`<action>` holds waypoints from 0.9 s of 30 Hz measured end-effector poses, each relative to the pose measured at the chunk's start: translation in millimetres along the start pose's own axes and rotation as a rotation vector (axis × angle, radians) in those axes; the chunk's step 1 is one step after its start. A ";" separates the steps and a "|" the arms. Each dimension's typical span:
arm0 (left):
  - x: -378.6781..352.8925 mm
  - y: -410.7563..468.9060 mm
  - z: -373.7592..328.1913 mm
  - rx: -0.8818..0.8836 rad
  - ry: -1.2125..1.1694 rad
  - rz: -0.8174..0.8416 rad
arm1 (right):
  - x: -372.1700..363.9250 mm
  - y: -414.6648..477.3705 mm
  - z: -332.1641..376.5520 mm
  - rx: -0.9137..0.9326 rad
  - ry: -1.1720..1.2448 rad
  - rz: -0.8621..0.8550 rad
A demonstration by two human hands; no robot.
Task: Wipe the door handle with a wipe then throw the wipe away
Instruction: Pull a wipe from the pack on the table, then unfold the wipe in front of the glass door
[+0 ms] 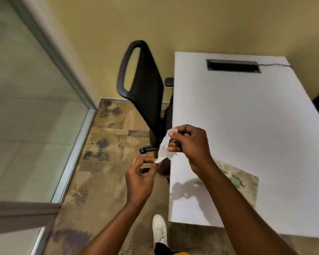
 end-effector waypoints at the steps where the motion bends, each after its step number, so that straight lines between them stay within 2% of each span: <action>1: 14.8 -4.1 -4.1 -0.035 0.015 -0.035 | -18.9 2.4 2.5 -0.012 -0.001 0.049; 8: 107.1 -47.6 -17.3 -0.122 0.117 -0.373 | -144.5 -4.1 11.0 -0.100 0.078 0.324; 11: 155.7 -76.3 -21.9 -0.141 0.172 -0.509 | -196.7 -12.2 10.1 -0.116 0.020 0.420; 15: 219.0 -125.5 -9.8 -0.065 -0.012 -0.678 | -265.7 -27.6 0.5 -0.072 -0.100 0.566; 19: 271.4 -171.6 9.1 0.020 -0.197 -0.817 | -333.4 -59.5 -20.5 -0.091 -0.108 0.659; 22: 304.6 -204.1 9.7 0.040 -0.229 -0.925 | -373.3 -94.2 -38.8 -0.155 -0.044 0.707; 27: 359.9 -264.9 14.6 0.067 -0.159 -1.051 | -444.5 -184.7 -84.2 -0.362 -0.017 1.043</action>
Point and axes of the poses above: each hand's wrist, its own y-axis towards the middle knuckle, its own x-axis out of the back of the hand, z = x × y, the point moved 8 cm from there along y, towards the middle knuckle, and after that the axes turned 10 degrees about z, right-handed, at the moved point
